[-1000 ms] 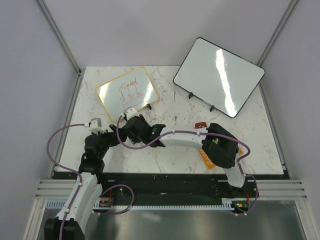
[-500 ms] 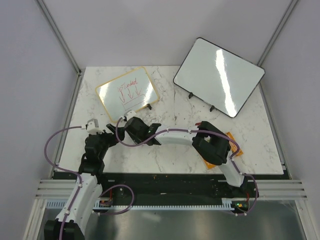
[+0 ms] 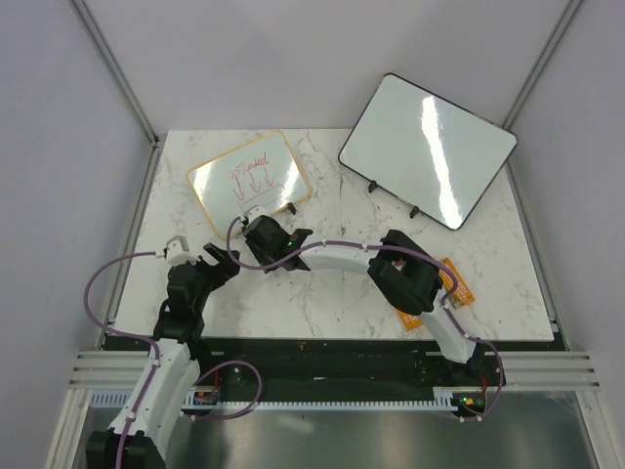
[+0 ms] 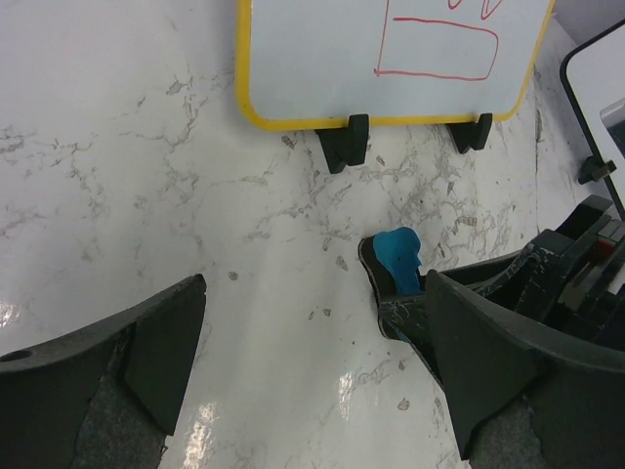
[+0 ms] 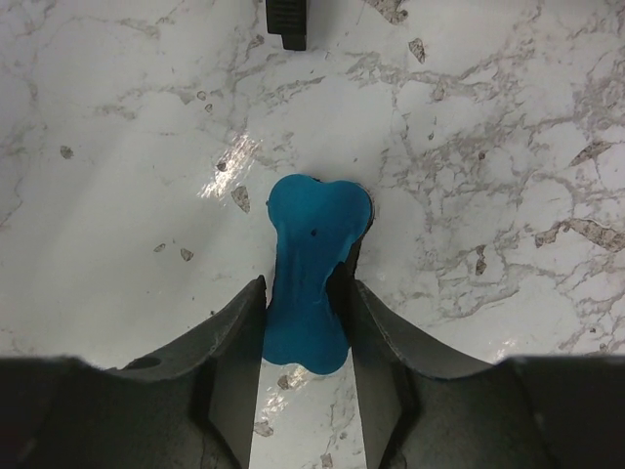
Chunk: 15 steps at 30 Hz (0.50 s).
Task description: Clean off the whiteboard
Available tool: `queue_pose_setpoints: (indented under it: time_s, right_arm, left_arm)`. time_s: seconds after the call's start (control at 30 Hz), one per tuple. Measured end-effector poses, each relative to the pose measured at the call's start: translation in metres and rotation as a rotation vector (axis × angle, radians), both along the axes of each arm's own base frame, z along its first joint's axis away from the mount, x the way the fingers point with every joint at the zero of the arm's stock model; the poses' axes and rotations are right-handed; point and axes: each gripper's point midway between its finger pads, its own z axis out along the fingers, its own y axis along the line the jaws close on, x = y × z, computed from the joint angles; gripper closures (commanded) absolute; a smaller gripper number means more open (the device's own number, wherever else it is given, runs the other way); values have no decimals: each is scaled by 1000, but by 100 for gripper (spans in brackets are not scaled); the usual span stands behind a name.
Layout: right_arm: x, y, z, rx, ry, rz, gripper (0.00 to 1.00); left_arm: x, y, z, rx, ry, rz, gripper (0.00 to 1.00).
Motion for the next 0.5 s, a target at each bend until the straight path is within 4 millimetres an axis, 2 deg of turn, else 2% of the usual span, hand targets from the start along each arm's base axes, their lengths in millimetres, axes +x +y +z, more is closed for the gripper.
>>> queue_pose_setpoints:
  time_s: [0.03,0.1,0.33,0.5]
  right_arm:
    - [1,0,-1,-1,6,-1,62]
    - [4,0,-2,0,19,-2,62]
    - [7,-1,-2,24,59,-10,78]
    - [8,-2,-3,29,66,-9,78]
  left_arm:
    - [0,0,0,-1,1,1,1]
    - [0,0,0,-3,3,3,1]
    - [0,2,-2,-2,7,12,1]
    - [1,4,-8,1,41,27,1]
